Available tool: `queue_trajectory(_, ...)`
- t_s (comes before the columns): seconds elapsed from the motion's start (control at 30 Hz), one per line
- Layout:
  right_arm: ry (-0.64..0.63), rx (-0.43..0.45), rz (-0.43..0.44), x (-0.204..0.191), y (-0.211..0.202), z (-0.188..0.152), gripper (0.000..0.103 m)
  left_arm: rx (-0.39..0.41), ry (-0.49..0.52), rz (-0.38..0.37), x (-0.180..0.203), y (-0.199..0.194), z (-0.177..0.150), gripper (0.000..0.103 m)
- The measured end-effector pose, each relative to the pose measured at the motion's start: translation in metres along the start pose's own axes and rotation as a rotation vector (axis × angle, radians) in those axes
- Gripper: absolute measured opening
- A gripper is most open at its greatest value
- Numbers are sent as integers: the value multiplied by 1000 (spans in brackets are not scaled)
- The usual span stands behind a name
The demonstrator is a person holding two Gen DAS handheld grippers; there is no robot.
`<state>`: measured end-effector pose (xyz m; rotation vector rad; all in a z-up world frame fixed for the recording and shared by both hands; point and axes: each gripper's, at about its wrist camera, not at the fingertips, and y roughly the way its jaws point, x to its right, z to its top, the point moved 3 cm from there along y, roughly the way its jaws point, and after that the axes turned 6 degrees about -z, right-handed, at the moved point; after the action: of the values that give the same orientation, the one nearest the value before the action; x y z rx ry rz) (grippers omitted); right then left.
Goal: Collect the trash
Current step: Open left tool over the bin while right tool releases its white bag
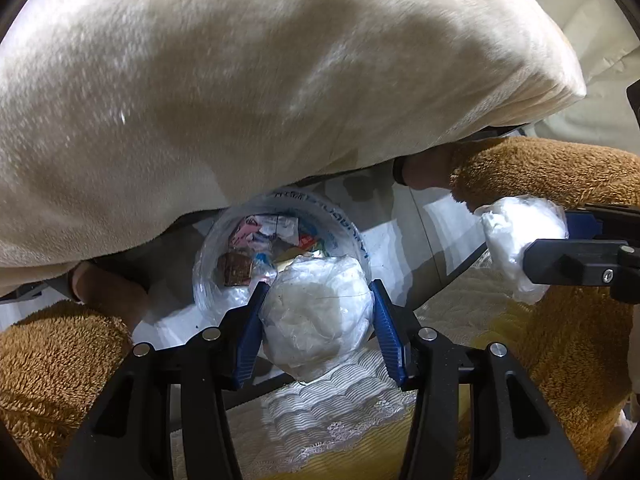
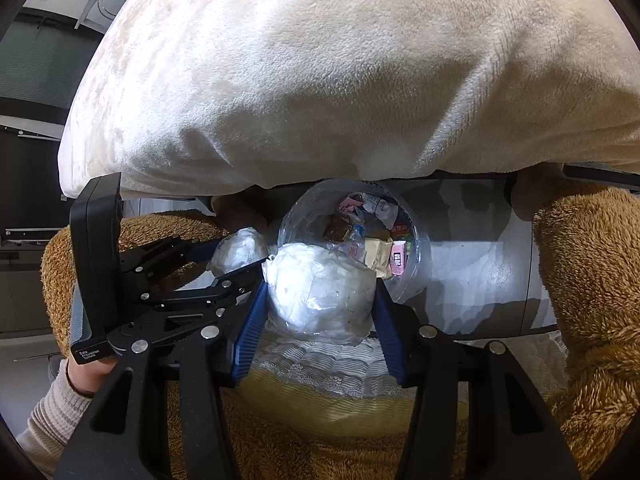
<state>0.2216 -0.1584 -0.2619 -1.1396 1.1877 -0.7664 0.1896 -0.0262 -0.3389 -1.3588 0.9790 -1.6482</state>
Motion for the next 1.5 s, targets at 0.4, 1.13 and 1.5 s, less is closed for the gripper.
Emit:
queue_trajectory(0.4, 4, -6, -5, 1, -5, 1, 52, -26, 1, 5, -2, 8, -2, 49)
queue_trajectory(1.13, 2, 12, 2, -2, -9, 1, 63, -2, -59, 35, -15, -4, -3, 68)
queue_trajectory(1.5, -18, 65, -2, -12, -30, -12, 63, 74, -57, 66, -11, -36, -9, 68)
